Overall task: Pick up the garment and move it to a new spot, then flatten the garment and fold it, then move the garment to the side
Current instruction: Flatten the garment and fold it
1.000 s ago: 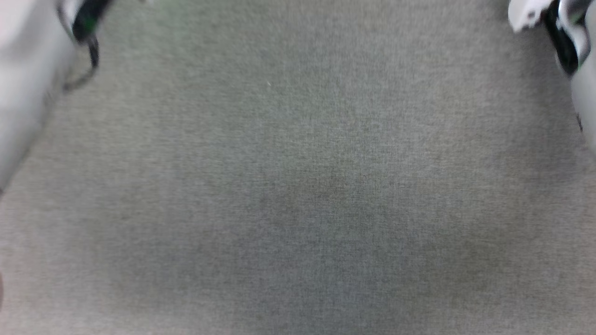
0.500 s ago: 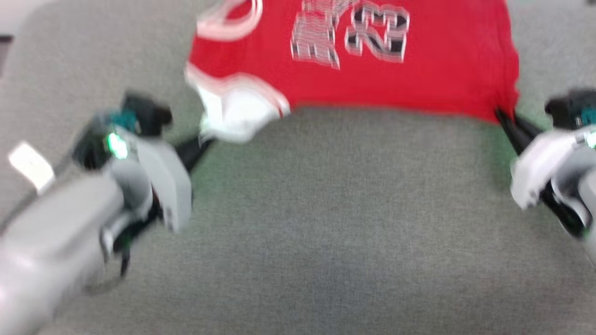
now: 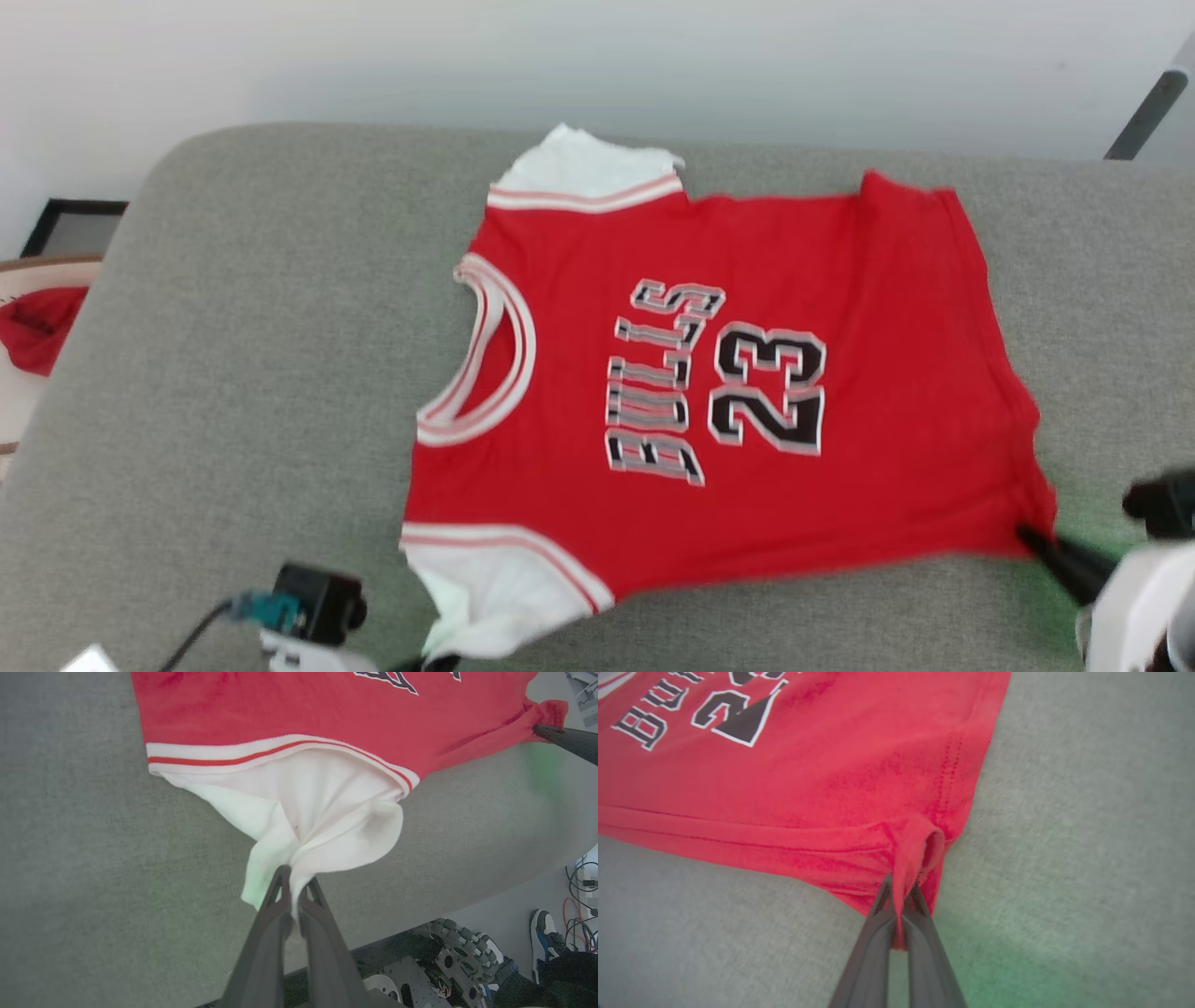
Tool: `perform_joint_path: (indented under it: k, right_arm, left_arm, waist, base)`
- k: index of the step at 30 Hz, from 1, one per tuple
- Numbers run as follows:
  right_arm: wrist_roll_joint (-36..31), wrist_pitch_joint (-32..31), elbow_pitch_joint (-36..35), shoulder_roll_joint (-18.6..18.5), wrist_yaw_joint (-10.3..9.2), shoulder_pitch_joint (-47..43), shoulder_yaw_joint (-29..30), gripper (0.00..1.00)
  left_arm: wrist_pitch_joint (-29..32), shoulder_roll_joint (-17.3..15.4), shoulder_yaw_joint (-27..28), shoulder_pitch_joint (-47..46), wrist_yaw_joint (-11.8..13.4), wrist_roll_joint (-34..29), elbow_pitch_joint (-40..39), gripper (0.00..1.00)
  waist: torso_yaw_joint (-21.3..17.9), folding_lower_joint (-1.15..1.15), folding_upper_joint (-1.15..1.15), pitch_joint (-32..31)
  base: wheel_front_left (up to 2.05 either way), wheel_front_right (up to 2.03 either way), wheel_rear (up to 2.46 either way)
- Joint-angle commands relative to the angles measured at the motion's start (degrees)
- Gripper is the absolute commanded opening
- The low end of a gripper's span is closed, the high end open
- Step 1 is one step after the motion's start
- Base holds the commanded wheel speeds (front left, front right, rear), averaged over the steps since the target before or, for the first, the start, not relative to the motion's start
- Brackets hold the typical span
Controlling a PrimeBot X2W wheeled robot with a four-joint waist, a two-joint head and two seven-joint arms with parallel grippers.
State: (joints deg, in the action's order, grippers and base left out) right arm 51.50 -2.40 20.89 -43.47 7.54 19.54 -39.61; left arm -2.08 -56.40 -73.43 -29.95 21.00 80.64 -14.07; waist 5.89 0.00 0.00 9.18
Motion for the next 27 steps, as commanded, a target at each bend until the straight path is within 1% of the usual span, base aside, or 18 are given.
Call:
perform_joint_path:
  k: [1, 5, 7, 11, 15, 17, 21, 23, 27]
  right_arm:
    - [0.35, -0.36, -0.77, -0.79, -0.09, -2.09, 0.64, 0.00]
    - [1.30, -1.51, -4.34, -1.30, -0.09, -9.09, 3.60, 0.00]
    - [1.07, -1.58, -5.54, -1.23, -0.10, -11.70, 5.58, 0.00]
    - [-0.36, -2.15, -8.51, 0.13, -0.10, -14.97, 10.16, 0.00]
    - [-3.10, -4.34, -12.31, 2.15, -0.10, -14.90, 13.83, 0.00]
    - [-4.66, -6.02, -14.06, 3.34, -0.10, -13.91, 15.62, 0.00]
    - [-7.90, -9.35, -16.15, 6.28, -0.10, -11.23, 18.31, 0.00]
    - [-9.73, -10.99, -16.38, 7.60, -0.10, -9.20, 19.06, 0.00]
    - [-12.51, -13.26, -15.26, 10.18, -0.09, -5.02, 19.96, 0.00]
  left_arm:
    - [-0.60, -0.84, 0.03, 1.45, 1.20, 0.14, -0.84, 0.00]
    - [-3.29, -1.71, 0.24, 5.99, 4.25, 3.05, -4.80, 0.00]
    - [-4.37, -2.60, 0.53, 6.77, 5.79, 3.07, -6.32, 0.00]
    - [-5.41, -5.66, 1.82, 5.18, 8.43, 1.29, -9.53, 0.00]
    - [-3.64, -9.22, 2.89, 1.13, 9.59, -2.30, -11.91, 0.00]
    - [-1.53, -10.53, 3.30, -1.70, 9.54, -4.40, -12.25, 0.00]
    - [3.30, -11.52, 3.95, -7.88, 7.77, -8.54, -10.89, 0.00]
    - [5.65, -11.37, 4.29, -10.95, 6.30, -10.31, -9.17, 0.00]
    - [9.45, -9.53, 4.76, -16.52, 2.13, -13.24, -4.34, 0.00]
  waist:
    - [0.37, 0.00, 0.00, -0.86]
    - [0.15, 0.00, 0.00, -0.94]
    - [-0.11, 0.00, 0.00, -0.87]
    - [-1.07, 0.00, 0.00, -0.90]
    - [-2.97, 0.00, 0.00, -0.27]
    - [-3.83, 0.00, 0.00, 0.08]
    - [-5.54, 0.00, 0.00, 1.16]
    - [-6.27, 0.00, 0.00, 1.86]
    - [-7.06, 0.00, 0.00, 3.36]
  base:
    - [0.00, 0.00, 0.00]
    - [0.00, 0.00, 0.00]
    - [0.00, 0.00, 0.00]
    - [0.00, 0.00, 0.00]
    - [0.00, 0.00, 0.00]
    - [0.00, 0.00, 0.00]
    - [0.00, 0.00, 0.00]
    - [0.00, 0.00, 0.00]
    - [0.00, 0.00, 0.00]
